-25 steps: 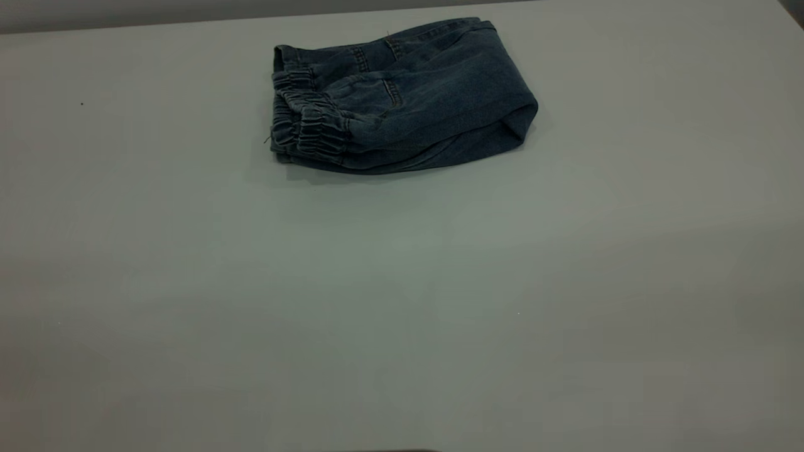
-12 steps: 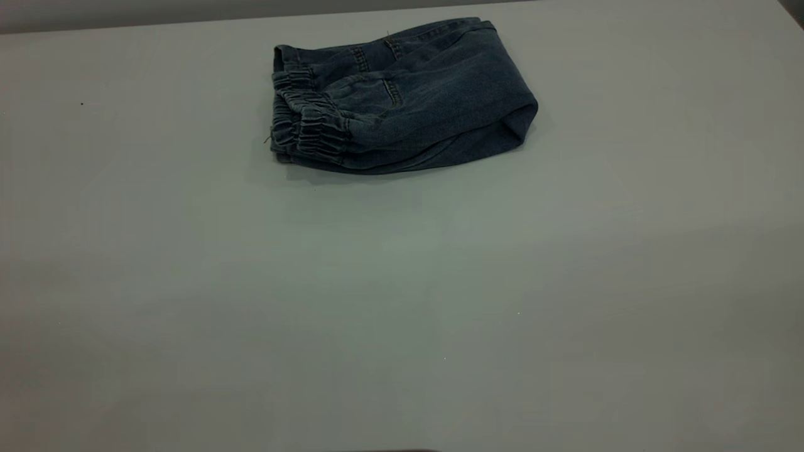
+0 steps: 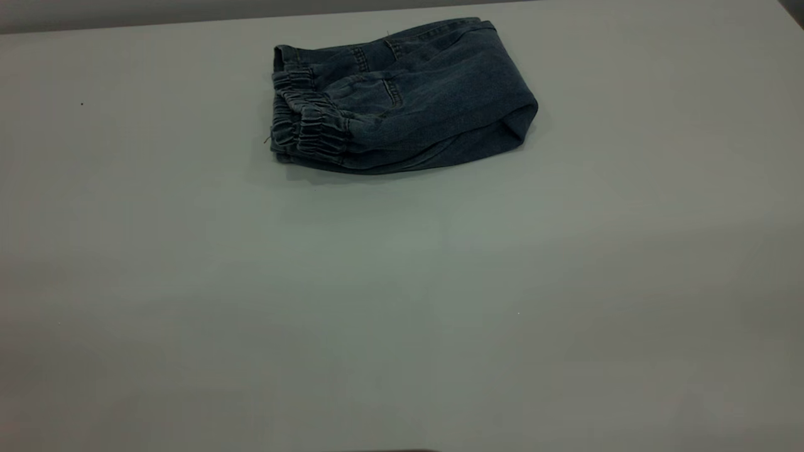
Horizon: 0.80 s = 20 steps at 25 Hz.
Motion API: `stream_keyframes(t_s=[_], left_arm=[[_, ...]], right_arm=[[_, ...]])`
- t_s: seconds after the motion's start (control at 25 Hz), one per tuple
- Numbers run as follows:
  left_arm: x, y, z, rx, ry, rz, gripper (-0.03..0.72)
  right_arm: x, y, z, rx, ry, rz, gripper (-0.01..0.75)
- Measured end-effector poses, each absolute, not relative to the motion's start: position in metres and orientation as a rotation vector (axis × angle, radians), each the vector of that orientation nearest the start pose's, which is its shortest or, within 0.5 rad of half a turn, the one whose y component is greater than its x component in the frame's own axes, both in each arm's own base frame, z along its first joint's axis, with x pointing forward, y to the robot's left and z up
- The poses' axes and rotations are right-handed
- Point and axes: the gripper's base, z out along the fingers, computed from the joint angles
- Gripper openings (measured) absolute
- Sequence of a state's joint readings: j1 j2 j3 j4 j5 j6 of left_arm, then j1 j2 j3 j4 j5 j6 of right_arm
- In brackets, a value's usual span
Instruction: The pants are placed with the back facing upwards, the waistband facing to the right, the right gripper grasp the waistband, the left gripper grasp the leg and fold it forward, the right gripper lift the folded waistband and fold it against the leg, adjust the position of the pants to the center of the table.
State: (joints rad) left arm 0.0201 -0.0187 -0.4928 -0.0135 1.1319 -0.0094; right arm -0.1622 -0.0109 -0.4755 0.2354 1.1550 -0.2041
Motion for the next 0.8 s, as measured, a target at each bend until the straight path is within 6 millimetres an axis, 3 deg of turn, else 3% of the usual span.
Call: stream_keyframes(t_s=[0.28, 0.8], left_arm=[[-0.010, -0.001, 0.269, -0.030, 2.104, -0.010, 0.440], [-0.010, -0.001, 0.269, -0.030, 2.104, -0.011, 0.440]], right_arm=[[-0.006, 0.008, 0.264, 0.140, 2.131, -0.009, 0.580], [-0.007, 0.006, 0.264, 0.068, 2.135, 0.046, 0.580]])
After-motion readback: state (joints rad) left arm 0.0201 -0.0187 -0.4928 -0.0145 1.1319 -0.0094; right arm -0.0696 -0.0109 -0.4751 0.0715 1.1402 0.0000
